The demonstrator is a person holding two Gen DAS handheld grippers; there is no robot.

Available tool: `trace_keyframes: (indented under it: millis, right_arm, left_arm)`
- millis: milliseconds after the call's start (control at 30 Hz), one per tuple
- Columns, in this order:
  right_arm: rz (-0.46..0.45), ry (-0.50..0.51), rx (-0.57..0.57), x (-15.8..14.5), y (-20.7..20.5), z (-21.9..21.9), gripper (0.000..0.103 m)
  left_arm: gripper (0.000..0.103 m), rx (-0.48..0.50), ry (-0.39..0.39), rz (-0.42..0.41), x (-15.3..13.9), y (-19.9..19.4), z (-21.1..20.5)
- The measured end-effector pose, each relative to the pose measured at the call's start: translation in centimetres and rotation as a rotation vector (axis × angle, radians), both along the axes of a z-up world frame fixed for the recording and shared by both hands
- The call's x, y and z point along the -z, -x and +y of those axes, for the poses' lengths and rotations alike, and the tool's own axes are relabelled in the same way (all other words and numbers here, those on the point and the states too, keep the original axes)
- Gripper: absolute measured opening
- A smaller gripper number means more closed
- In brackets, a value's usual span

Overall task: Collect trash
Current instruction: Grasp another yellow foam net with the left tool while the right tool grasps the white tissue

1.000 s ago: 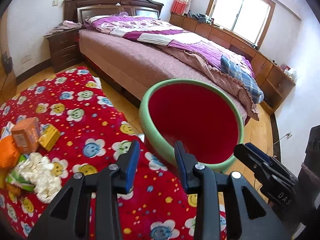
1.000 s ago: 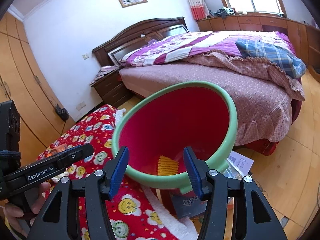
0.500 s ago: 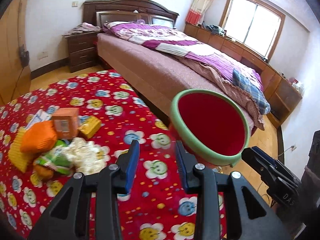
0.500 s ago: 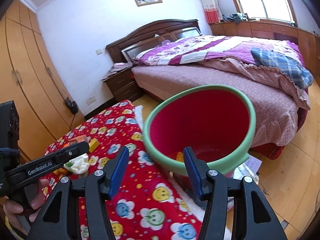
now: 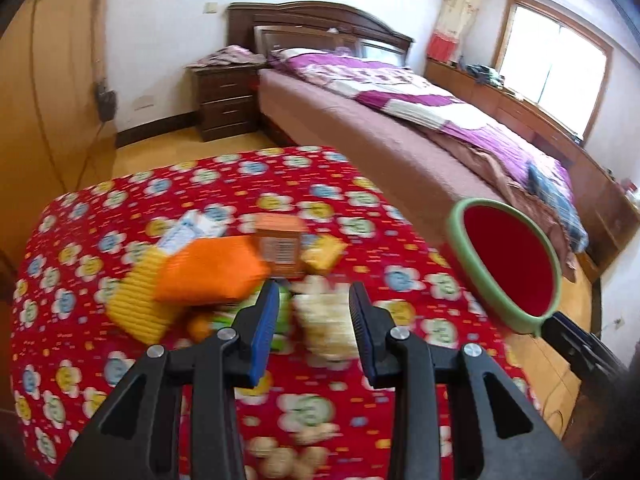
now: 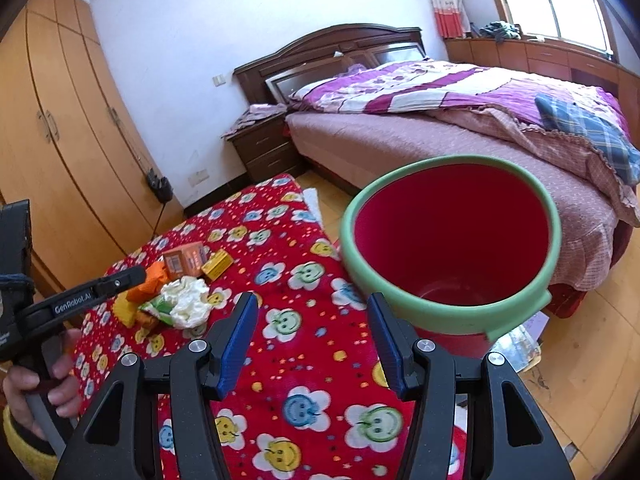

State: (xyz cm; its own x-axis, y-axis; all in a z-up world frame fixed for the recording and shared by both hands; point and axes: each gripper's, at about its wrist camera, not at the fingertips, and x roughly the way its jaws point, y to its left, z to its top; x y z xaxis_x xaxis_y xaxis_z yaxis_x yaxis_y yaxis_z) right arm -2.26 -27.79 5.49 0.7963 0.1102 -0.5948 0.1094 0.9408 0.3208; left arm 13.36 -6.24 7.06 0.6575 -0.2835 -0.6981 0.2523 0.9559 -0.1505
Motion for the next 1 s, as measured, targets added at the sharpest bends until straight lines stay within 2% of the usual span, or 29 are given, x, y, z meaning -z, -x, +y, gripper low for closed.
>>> trace_keyframes:
  millis: [500, 567, 733, 1000]
  right_arm:
    - [0.074, 0.02, -0.078, 1.4, -2.8, 4.6, 0.058]
    - [0.084, 0.022, -0.092, 1.5, -3.2, 5.3, 0.058]
    - [0.101, 0.026, -0.133, 1.8, -4.6, 7.2, 0.058]
    - [0.133, 0.034, -0.195, 2.6, -7.7, 10.4, 0.058]
  left_arm:
    - [0.036, -0.184, -0.087, 0.071, 3.8, -5.2, 9.5]
    - [0.04, -0.199, -0.094, 0.09, 4.4, -5.7, 10.2]
    - [0.044, -0.214, -0.049, 0.148, 6.3, -6.3, 11.7]
    - [0.044, -0.2, 0.01, 0.163, 7.6, -6.0, 11.8]
